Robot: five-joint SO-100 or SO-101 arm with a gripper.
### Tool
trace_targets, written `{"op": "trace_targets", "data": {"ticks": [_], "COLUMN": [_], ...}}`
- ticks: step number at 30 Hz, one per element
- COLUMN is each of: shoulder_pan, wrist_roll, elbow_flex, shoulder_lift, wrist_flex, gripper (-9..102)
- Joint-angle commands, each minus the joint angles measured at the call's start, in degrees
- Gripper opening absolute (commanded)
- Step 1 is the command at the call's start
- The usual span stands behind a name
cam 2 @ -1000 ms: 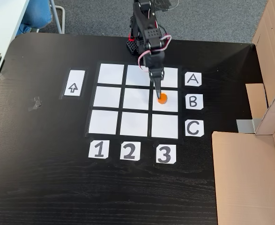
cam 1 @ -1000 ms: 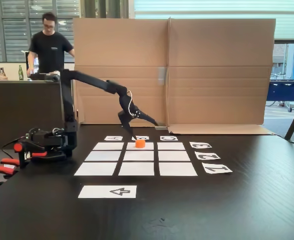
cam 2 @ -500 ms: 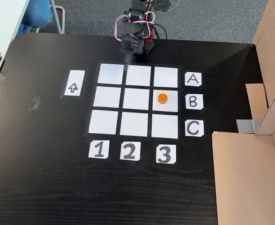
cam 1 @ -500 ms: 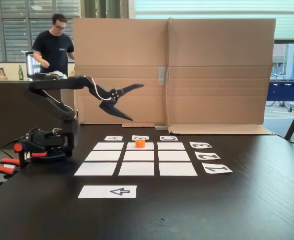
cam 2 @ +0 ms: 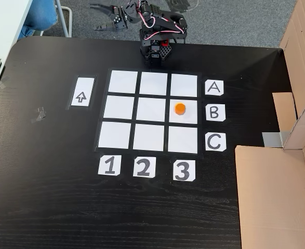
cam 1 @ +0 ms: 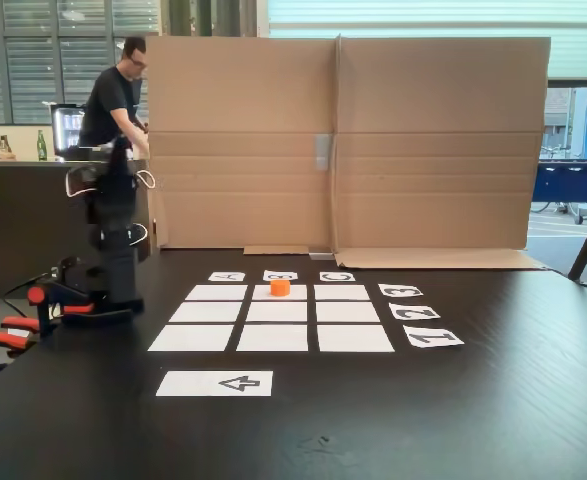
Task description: Pick up the round, orange token and place it in the grid on square B3.
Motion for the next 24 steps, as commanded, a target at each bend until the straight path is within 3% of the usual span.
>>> {"op": "trace_targets", "data": {"ticks": [1,7,24], "shoulder_pan": [8.9,16.3,16.4], "wrist_roll": [-1.6,-1.8,-1.8], "elbow_flex": [3.3,9.0,11.2], "shoulder_lift": [0.4,0.4,0.3], "wrist_flex": [0.4,-0.6,-1.2], "gripper": [0,-1,-1]}}
